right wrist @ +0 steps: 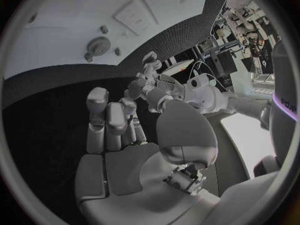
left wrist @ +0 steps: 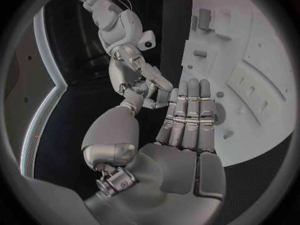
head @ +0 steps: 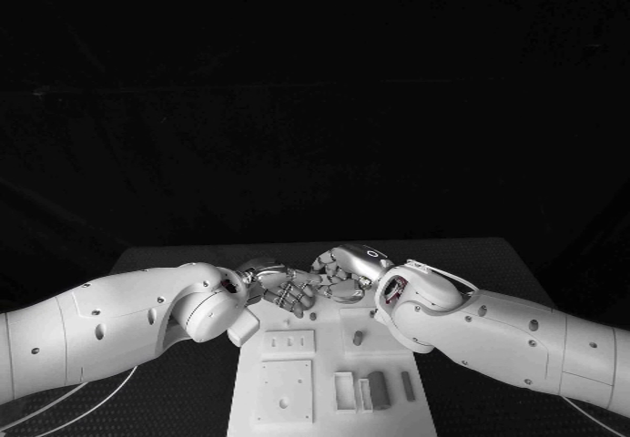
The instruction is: Assemble the parts on the task board
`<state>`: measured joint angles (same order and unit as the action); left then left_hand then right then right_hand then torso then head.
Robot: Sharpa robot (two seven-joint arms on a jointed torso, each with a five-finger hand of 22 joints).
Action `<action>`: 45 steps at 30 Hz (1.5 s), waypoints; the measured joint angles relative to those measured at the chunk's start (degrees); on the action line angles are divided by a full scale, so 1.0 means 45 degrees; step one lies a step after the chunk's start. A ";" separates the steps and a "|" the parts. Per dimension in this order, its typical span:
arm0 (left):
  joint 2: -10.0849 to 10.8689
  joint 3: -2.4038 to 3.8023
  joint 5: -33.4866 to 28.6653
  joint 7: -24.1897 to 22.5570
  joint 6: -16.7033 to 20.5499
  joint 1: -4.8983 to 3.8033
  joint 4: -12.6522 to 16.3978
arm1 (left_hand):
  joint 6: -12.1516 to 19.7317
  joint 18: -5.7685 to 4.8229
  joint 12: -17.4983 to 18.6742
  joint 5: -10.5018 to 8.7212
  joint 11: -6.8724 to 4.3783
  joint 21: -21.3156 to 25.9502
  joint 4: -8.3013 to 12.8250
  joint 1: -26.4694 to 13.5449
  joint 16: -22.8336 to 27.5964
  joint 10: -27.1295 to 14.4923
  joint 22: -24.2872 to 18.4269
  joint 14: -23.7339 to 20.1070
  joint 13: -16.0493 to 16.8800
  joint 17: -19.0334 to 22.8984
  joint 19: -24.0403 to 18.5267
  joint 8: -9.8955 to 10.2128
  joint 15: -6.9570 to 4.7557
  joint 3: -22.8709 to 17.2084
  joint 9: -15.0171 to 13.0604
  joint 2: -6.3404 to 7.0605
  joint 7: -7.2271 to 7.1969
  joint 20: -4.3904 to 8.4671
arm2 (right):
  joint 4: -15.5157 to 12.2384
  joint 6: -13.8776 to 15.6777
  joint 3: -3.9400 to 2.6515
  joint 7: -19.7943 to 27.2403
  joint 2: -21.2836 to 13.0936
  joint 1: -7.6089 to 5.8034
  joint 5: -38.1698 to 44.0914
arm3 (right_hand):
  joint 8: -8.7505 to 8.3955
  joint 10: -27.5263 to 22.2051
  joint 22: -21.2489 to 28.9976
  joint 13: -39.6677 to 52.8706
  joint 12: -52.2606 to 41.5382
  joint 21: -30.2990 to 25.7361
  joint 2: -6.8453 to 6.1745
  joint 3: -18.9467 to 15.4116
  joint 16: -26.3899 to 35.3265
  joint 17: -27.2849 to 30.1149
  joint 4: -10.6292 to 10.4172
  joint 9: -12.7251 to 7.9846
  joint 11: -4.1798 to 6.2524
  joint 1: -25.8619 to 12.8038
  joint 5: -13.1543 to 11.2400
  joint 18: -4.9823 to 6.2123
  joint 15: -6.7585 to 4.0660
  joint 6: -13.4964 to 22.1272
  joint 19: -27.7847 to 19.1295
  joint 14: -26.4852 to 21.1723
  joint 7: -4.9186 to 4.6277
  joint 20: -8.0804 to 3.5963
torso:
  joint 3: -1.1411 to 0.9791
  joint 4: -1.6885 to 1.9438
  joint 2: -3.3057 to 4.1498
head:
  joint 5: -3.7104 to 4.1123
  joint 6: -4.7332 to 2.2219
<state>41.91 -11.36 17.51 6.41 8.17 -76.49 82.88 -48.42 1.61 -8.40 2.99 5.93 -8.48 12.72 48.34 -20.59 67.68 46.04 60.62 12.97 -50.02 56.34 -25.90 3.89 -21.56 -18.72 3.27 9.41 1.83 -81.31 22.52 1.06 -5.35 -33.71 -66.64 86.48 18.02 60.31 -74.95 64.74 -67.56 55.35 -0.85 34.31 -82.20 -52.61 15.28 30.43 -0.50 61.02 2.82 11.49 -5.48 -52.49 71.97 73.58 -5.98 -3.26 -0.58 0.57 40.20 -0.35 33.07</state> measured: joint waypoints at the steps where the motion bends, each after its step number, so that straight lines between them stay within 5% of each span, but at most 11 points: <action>1: 0.0000 -0.0002 0.0004 0.0012 0.0004 0.0002 0.0008 | 0.0000 -0.0004 0.0000 0.0000 0.0000 0.0000 0.0015 0.0000 0.0000 0.0000 0.0002 0.0000 0.0008 -0.0007 0.0000 0.0000 0.0000 0.0015 0.0008 0.0000 0.0000 0.0000 | -0.0020 -0.0014 0.0011 -0.0022 0.0003 0.0000 0.0025 | 0.0000 0.0000 0.0000 0.0000 0.0000 0.0000 0.0000 0.0000 0.0000 0.0000 0.0000 0.0001 0.0000 0.0000 0.0000 0.0000 0.0000 0.0000 0.0000 0.0000 0.0000 0.0000 | -0.0005 -0.0001 0.0006 | 0.0000 0.0001; 16: 0.0036 -0.0013 0.0046 0.0072 0.0040 0.0011 -0.0014 | -0.0250 -0.0072 0.0000 0.0001 -0.0027 0.0000 0.0351 0.0023 0.0001 0.0117 0.0048 0.0112 0.0230 -0.0227 0.0046 0.0051 -0.0113 -0.0041 0.0010 -0.0217 -0.0067 0.0046 | -0.0194 -0.0169 0.0132 -0.0176 0.0065 -0.0005 0.0215 | -0.0002 -0.0001 0.0000 0.0001 0.0001 0.0000 -0.0001 -0.0014 0.0000 0.0029 0.0014 0.0080 -0.0001 0.0000 0.0000 -0.0001 0.0002 0.0000 0.0005 -0.0001 0.0000 0.0008 | 0.0004 0.0012 0.0022 | 0.0088 0.0024; 35: 0.0082 -0.0018 0.0080 0.0182 0.0187 0.0014 0.0025 | -0.0721 -0.0080 0.0045 0.0002 -0.0224 0.0050 0.0820 0.0814 0.0062 0.0507 0.0212 0.0460 0.0663 -0.0618 0.0228 0.0111 -0.0283 -0.0265 -0.0041 -0.1246 -0.0214 0.0229 | -0.0168 -0.0214 0.0157 -0.0241 0.0216 -0.0009 0.0254 | -0.0038 -0.0001 0.0000 -0.0011 0.0027 0.0000 -0.0019 -0.0017 0.0000 0.0058 0.0016 0.0174 -0.0001 -0.0018 0.0000 -0.0001 0.0004 -0.0045 0.0021 -0.0001 0.0042 0.0029 | -0.0016 0.0017 0.0051 | 0.0088 0.0055; 45: 0.0109 -0.0026 0.0124 0.0252 0.0312 0.0021 0.0028 | -0.1148 -0.0159 -0.0003 0.0002 -0.0387 -0.0075 0.0652 0.1200 -0.0344 0.0843 0.0447 0.0660 0.1078 -0.0855 0.0499 0.0028 -0.0434 -0.0564 -0.0123 -0.1352 -0.0419 0.0411 | -0.0161 -0.0277 0.0151 -0.0227 0.0274 -0.0016 0.0178 | 0.0004 -0.0001 0.0000 -0.0011 0.0028 0.0000 -0.0052 -0.0017 0.0000 0.0070 0.0017 0.0166 -0.0001 -0.0051 0.0000 -0.0001 0.0005 -0.0045 0.0019 -0.0001 0.0042 0.0033 | -0.0024 0.0015 0.0057 | 0.0103 0.0065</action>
<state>42.40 -11.48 18.07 7.55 9.57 -76.39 83.01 -53.58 0.89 -8.42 3.00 4.19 -8.82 15.65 53.74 -22.14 71.47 48.05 63.59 17.83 -53.87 58.58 -25.78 1.94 -24.09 -19.27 -2.81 7.52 3.68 -82.04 21.27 1.75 -6.37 -32.48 -66.71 87.29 18.04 60.31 -74.95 64.69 -67.44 55.35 -1.08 34.23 -82.20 -52.29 15.35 31.18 -0.51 60.79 2.82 11.49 -5.46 -52.69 72.05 73.58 -5.79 -3.11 -0.69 0.63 40.46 0.11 33.37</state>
